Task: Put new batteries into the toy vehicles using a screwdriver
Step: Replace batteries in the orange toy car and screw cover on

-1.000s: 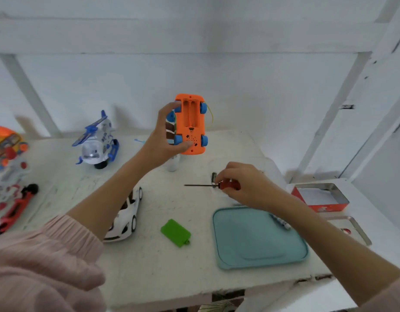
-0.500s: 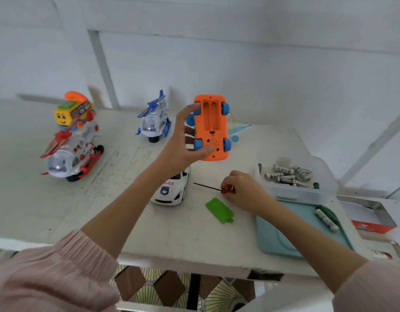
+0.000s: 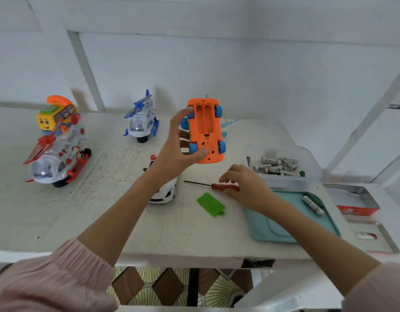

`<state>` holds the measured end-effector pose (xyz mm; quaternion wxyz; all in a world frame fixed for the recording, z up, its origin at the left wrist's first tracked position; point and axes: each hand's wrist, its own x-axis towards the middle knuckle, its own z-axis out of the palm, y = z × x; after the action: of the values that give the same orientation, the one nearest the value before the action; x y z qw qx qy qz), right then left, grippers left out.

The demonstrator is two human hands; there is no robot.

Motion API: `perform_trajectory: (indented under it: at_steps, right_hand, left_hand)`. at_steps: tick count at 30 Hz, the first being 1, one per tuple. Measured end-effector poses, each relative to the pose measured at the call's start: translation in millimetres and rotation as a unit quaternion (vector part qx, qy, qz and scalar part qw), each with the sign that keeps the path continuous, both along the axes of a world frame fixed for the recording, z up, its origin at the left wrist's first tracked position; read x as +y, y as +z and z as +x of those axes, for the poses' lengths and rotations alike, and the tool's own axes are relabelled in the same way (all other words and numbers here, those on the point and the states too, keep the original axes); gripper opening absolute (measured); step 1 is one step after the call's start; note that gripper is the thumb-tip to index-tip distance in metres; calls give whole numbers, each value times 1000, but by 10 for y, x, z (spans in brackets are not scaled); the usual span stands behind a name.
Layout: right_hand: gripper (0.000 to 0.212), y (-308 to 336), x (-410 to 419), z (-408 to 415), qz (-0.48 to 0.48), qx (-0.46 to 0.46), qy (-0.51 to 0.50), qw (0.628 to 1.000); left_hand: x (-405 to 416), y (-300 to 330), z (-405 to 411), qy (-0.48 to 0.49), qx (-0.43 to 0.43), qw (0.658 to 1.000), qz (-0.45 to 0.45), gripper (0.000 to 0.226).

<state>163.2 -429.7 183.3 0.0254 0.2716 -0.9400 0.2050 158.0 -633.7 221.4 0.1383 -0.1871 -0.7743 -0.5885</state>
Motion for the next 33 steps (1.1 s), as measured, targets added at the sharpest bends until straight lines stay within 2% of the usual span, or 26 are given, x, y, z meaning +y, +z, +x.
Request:
perform_trajectory:
  at_steps: [5, 9, 12, 18, 22, 26, 33]
  right_hand:
    - [13, -9, 635, 262, -65, 75, -78, 992]
    - [17, -70, 1224, 389, -31, 53, -193, 979]
    - [29, -110, 1459, 463, 7, 16, -229, 973]
    - [42, -73, 1490, 476, -6, -46, -221, 974]
    - [48, -61, 1430, 454, 48, -97, -212, 971]
    - [42, -14, 1353, 436, 89, -126, -199, 968]
    - [37, 65, 1320, 499, 84, -130, -167, 974]
  left_hand:
    - [384, -30, -81, -35, 0, 999, 18, 77]
    - [733, -43, -139, -64, -1, 997, 36, 76]
    - [921, -67, -180, -80, 6, 996, 41, 76]
    - [1116, -93, -211, -104, -5, 994, 37, 77]
    - [1148, -99, -212, -104, -8, 994, 30, 77]
    - [1117, -94, -223, -102, -15, 994, 23, 75]
    - [1085, -97, -232, -96, -13, 995, 15, 76]
